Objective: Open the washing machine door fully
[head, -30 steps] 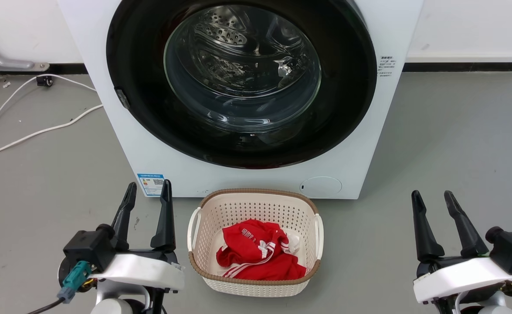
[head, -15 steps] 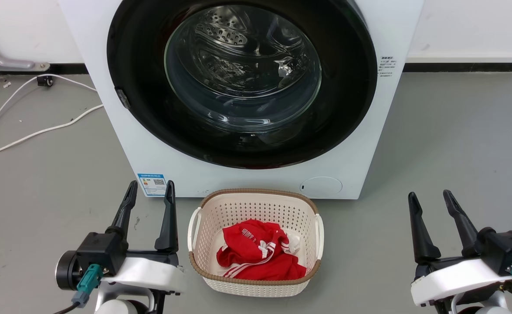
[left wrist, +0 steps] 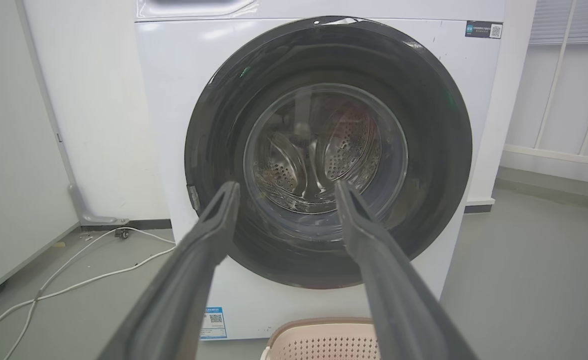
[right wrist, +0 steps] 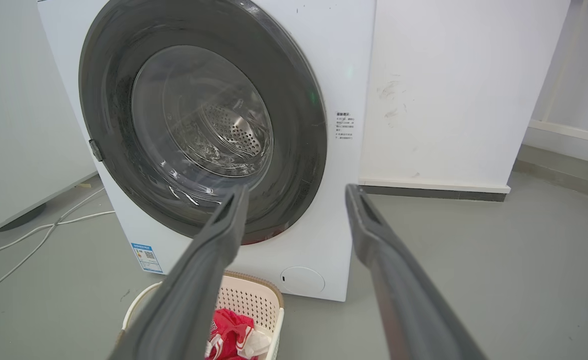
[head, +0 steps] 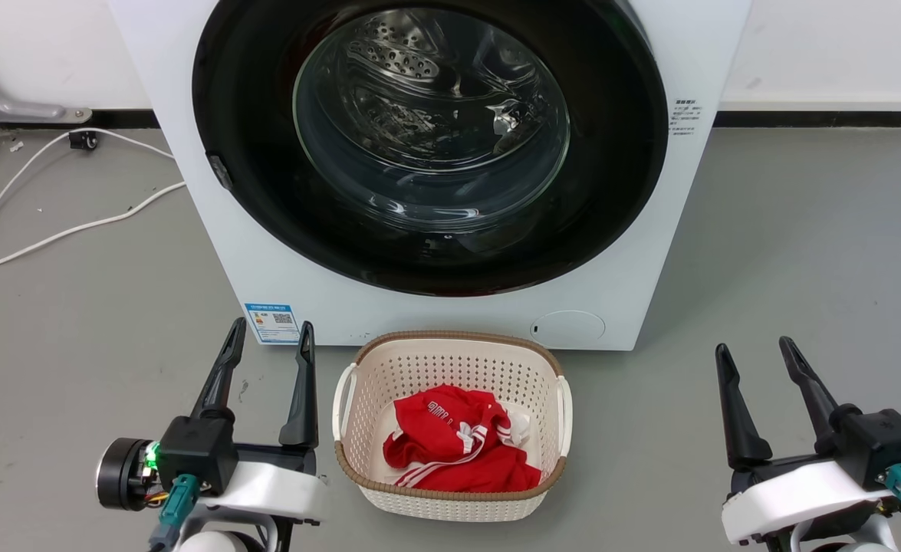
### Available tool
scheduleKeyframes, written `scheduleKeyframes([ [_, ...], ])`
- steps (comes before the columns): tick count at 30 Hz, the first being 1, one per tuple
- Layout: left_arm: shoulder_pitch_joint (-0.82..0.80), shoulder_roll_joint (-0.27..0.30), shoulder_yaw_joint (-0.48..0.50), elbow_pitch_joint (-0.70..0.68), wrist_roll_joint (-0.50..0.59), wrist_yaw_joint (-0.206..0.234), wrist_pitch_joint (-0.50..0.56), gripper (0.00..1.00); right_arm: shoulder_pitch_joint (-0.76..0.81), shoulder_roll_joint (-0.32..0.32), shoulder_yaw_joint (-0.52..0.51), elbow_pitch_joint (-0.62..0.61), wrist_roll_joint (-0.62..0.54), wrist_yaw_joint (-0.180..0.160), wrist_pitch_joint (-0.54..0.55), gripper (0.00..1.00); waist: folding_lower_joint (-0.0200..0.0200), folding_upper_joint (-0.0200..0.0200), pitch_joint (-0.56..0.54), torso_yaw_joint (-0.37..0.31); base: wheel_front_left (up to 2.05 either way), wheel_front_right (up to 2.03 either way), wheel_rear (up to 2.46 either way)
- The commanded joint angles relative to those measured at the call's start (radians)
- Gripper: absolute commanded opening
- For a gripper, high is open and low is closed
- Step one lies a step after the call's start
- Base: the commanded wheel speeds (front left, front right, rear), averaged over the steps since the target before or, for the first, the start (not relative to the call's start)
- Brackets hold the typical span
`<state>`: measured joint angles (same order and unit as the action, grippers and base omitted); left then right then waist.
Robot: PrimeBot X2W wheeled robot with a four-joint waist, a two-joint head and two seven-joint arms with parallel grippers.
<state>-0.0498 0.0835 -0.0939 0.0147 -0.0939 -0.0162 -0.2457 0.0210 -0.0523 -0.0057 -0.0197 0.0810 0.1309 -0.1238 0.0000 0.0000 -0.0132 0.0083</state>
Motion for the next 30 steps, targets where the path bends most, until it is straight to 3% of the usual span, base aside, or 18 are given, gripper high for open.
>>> scheduleKeyframes([
  [1,0.005,0.003,-0.003,-0.008,0.018,0.004,-0.006,1.0,0.003,0.003,0.001,-0.008,-0.015,0.0,-0.006,1.0,0.0,0.0,0.0,0.0,0.0,0.0,0.0],
  [10,0.013,0.002,-0.008,-0.013,0.08,0.013,-0.022,1.0,0.008,0.004,0.003,-0.002,-0.054,0.0,-0.014,1.0,0.0,0.0,0.002,-0.002,0.0,0.0,0.0],
  [24,0.012,-0.007,0.003,0.003,0.063,0.005,-0.02,1.0,-0.001,0.004,0.002,0.024,0.0,0.0,-0.015,1.0,0.0,0.0,0.005,-0.005,0.0,0.0,0.0],
  [25,0.011,-0.008,0.003,0.004,0.063,0.004,-0.02,1.0,-0.002,0.004,0.002,0.026,0.002,0.0,-0.015,0.87,0.0,0.0,0.004,-0.005,0.0,0.0,0.0],
  [27,0.01,-0.009,0.004,0.005,0.062,0.003,-0.02,1.0,-0.004,0.004,0.005,0.027,-0.001,0.0,-0.012,0.0,0.0,0.0,0.004,-0.005,0.0,0.0,0.0],
  [30,0.009,-0.011,0.003,0.007,0.062,0.002,-0.02,1.0,-0.005,0.004,0.009,0.029,0.003,0.0,-0.008,0.0,0.0,0.0,0.004,-0.006,0.0,0.0,0.0],
])
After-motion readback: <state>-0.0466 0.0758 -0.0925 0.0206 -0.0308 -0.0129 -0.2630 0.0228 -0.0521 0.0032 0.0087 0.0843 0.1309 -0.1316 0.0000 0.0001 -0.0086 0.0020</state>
